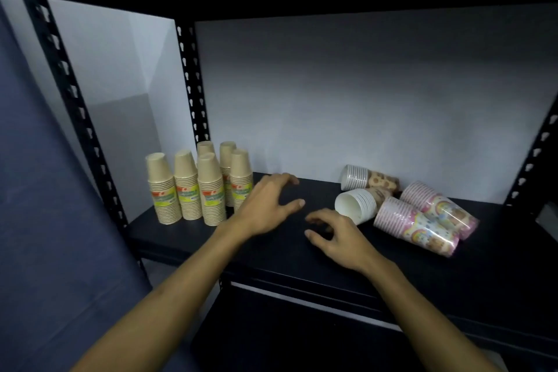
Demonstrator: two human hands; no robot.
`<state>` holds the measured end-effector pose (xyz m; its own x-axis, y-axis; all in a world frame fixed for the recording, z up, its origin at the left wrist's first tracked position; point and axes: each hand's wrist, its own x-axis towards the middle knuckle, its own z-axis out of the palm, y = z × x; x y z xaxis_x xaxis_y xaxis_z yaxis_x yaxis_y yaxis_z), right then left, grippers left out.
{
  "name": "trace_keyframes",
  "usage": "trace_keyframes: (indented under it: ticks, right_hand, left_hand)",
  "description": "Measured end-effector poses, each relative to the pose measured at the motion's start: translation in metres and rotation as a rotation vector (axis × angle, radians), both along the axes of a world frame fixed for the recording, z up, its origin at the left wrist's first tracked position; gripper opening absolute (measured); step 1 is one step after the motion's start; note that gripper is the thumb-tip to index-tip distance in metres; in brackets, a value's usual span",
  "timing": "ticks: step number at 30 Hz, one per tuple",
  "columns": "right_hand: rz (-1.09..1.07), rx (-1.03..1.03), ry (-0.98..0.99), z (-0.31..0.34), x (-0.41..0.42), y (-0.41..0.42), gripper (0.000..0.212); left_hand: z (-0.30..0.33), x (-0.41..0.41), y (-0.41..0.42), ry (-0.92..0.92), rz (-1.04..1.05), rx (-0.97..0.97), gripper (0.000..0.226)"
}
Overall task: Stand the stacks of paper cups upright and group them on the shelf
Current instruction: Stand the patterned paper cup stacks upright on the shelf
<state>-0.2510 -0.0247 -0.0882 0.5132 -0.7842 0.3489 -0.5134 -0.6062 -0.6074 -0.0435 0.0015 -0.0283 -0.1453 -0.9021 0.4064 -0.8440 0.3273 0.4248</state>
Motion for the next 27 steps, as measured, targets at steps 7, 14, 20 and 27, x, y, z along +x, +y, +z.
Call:
trace_keyframes:
  ticks: [7, 14, 20, 27]
  right_hand:
    - [-0.092, -0.104, 0.192, -0.013, -0.088, 0.036, 0.024]
    - [-0.549, -0.174, 0.186, -0.024, -0.157, 0.060, 0.015]
    - [-0.868, -0.073, 0.345, -0.020, -0.137, 0.061, 0.034]
    - [-0.954, -0.006, 0.410, -0.015, -0.133, 0.064, 0.049]
  left_hand:
    - [-0.048, -0.048, -0.020, 0.114, -0.099, 0.273, 0.058]
    - [-0.068, -0.079, -0.019, -0.010, -0.078, 0.299, 0.090]
    - [-0.081, -0.079, -0.024, -0.113, -0.064, 0.275, 0.105]
    - [-0.082, -0.081, -0.024, -0.163, -0.059, 0.284, 0.102]
